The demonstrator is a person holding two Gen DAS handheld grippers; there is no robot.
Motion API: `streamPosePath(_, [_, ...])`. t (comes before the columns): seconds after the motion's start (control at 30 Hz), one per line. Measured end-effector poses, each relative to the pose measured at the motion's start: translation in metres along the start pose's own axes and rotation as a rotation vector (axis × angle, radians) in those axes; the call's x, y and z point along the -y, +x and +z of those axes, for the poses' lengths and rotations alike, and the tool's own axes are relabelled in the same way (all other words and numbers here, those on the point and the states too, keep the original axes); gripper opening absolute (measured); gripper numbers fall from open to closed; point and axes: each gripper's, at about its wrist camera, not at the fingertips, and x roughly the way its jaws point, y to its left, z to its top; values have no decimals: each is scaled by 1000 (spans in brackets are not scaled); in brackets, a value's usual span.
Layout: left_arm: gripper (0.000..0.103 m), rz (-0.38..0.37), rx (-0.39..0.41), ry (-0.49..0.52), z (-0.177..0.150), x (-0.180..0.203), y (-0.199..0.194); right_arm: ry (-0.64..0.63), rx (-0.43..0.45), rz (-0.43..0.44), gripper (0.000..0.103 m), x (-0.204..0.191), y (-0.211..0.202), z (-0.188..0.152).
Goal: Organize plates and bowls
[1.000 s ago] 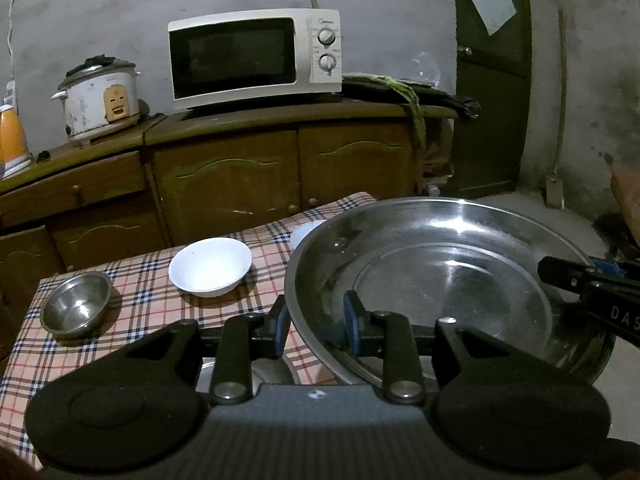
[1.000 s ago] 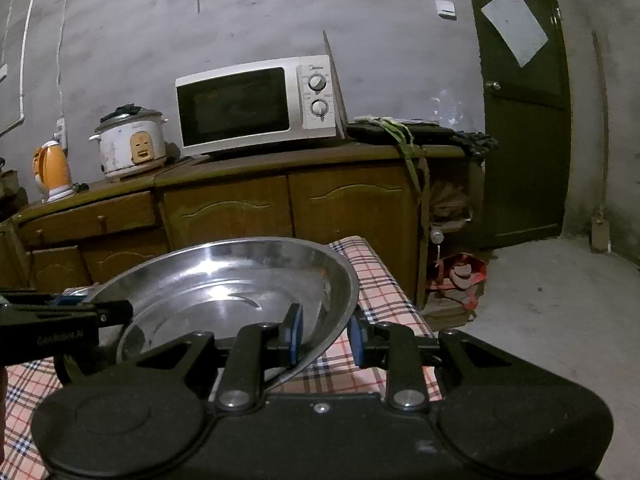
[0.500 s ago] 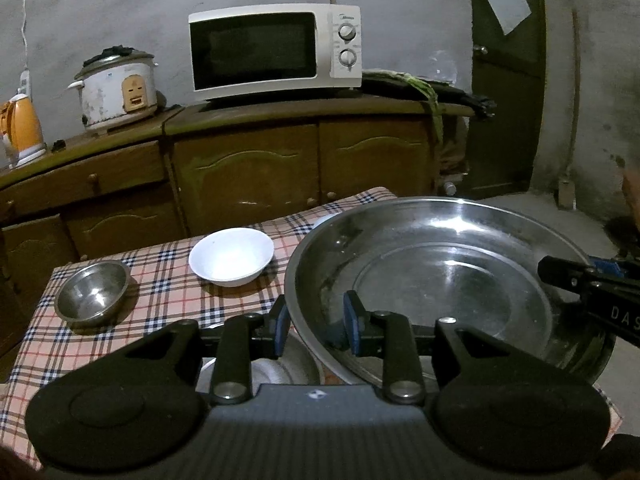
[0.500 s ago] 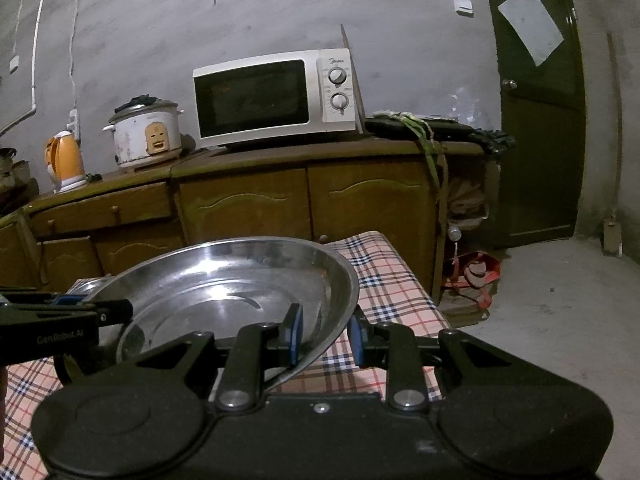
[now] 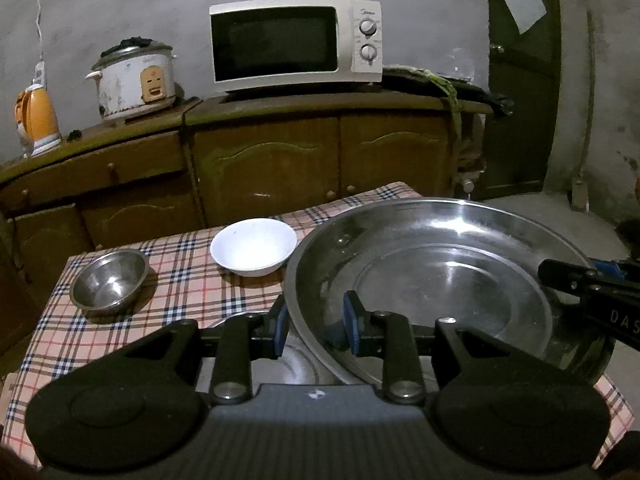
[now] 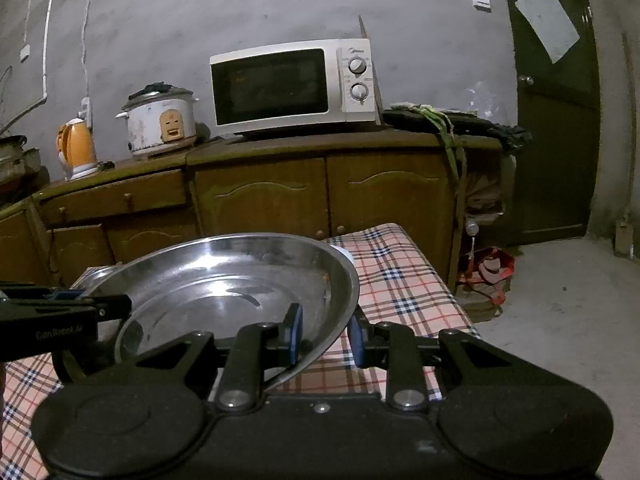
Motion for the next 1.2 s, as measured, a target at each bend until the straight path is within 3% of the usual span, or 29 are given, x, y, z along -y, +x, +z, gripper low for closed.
streamPosePath(1.2, [31, 66, -50, -66, -14, -39, 6, -54, -79, 77, 32, -41, 36, -12])
